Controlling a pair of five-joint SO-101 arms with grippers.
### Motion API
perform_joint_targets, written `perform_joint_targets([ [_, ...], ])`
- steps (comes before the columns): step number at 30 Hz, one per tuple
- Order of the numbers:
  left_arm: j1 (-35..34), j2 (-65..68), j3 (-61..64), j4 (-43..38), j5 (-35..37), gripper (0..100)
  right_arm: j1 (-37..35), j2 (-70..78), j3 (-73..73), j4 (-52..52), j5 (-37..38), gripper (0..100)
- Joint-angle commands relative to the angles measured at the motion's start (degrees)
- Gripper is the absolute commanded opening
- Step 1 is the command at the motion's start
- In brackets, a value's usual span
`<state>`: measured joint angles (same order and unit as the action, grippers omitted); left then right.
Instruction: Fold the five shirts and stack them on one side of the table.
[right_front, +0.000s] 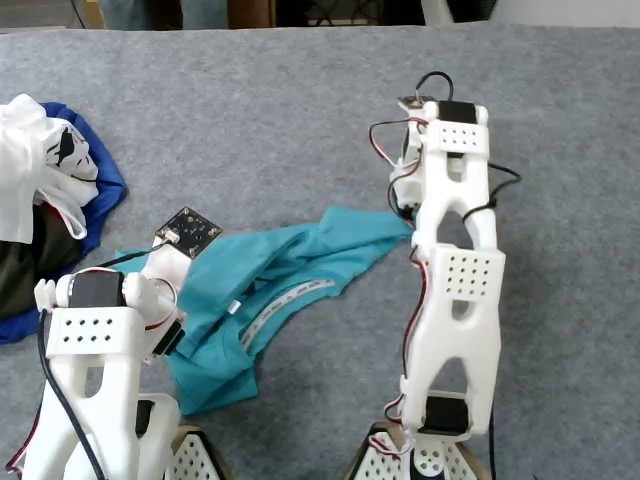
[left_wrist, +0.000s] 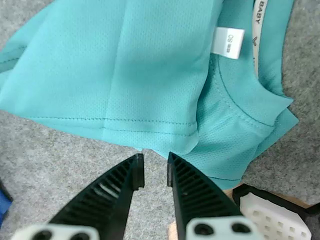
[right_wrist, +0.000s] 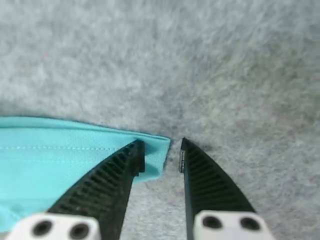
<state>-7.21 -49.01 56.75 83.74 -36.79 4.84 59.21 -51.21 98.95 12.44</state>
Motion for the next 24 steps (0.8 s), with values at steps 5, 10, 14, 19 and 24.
perform_joint_targets([
  [5,0.0,-0.6,-0.5,0.0,0.0,11,-2.8,5.0,-3.7,1.2,-0.6,1.0],
  [10,0.0,-0.6,-0.7,0.6,0.0,11,-2.7,5.5,-3.9,1.8,-0.6,1.3],
  [14,0.0,-0.6,-0.7,0.6,0.0,11,-2.7,5.5,-3.9,1.8,-0.6,1.3],
  [19,0.0,-0.7,-0.7,0.6,0.0,10,-2.6,1.9,-3.6,1.9,-0.6,1.3],
  [24,-0.4,-1.0,-2.2,1.6,0.1,11,-2.6,-8.7,-3.6,2.0,-0.5,1.3],
])
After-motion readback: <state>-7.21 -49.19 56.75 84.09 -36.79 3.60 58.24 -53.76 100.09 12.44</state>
